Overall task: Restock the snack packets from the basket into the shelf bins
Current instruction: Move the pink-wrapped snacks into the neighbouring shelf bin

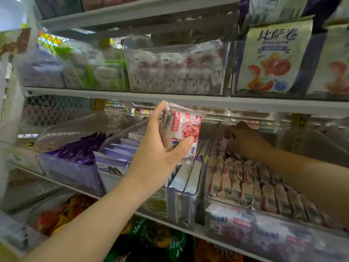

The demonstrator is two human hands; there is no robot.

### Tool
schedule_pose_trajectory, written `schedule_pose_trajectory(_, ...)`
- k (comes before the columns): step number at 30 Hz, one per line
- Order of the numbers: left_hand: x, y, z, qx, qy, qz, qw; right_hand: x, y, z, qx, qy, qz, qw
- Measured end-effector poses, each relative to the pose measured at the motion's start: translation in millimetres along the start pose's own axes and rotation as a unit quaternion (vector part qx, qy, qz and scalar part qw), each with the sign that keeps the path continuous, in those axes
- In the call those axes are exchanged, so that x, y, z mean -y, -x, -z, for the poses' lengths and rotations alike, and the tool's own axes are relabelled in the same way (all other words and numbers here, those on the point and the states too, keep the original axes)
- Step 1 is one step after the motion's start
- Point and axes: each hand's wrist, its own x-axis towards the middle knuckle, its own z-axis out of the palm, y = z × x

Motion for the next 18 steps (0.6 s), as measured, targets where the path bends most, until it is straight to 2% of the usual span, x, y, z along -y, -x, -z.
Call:
schedule_pose_trajectory(2,0,0,0,0.003,-0.01,-0.003,1.0,2,4,-8,-0.015,-0.002,-0.013,1.0)
schedule_pose_trajectory(5,-3,-2,2,0.004,-0.034,0.0,0.999,0,8,2,0.064,-0.022,-0.025,0.997)
schedule_pose_trajectory(7,-6,-3,3,0.002,-0.041,0.002,0.999,-1,14,20,0.11,-0.05,0.004,0.993)
schedule_pose_trajectory(11,-16,-1,3,0.024,-0.017,-0.003,1.0,8,36,55,0.108,-0.058,0.072,0.99)
schedule_pose_trajectory(13,-23,0,1,0.043,-0.01,-0.003,0.999,16,52,75,0.119,-0.133,0.077,0.981)
schedule_pose_trajectory(15,-32,2,-4,0.074,-0.032,-0.005,0.997,25,72,98,0.13,-0.252,0.086,0.955)
schedule_pose_trajectory(18,-43,3,-24,0.156,-0.071,0.001,0.985,37,105,121,0.134,-0.346,0.118,0.921)
